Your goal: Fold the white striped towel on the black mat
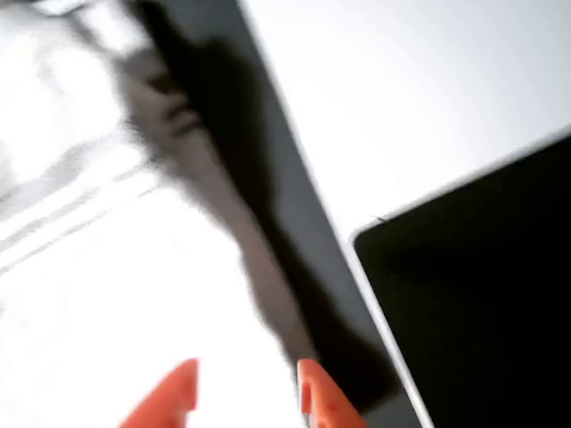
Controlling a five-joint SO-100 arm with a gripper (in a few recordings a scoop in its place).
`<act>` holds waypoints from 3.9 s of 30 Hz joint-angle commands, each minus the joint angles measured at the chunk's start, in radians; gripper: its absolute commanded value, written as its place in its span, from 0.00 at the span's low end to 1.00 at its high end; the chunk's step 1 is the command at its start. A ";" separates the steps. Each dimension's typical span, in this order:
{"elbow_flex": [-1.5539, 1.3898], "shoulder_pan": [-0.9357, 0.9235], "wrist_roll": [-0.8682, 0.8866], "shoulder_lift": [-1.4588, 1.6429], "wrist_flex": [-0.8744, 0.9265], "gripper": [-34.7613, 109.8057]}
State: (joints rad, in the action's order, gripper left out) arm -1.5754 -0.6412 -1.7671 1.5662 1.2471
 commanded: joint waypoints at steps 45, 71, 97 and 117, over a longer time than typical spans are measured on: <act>-1.299 0.715 0.255 1.580 0.078 0.24; -1.580 0.683 0.264 1.793 0.138 0.24; -1.582 0.678 0.252 1.793 0.138 0.24; -1.582 0.675 0.252 1.793 0.138 0.24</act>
State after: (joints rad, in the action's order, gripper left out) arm -3.1355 0.0276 -1.4972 3.3379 1.3806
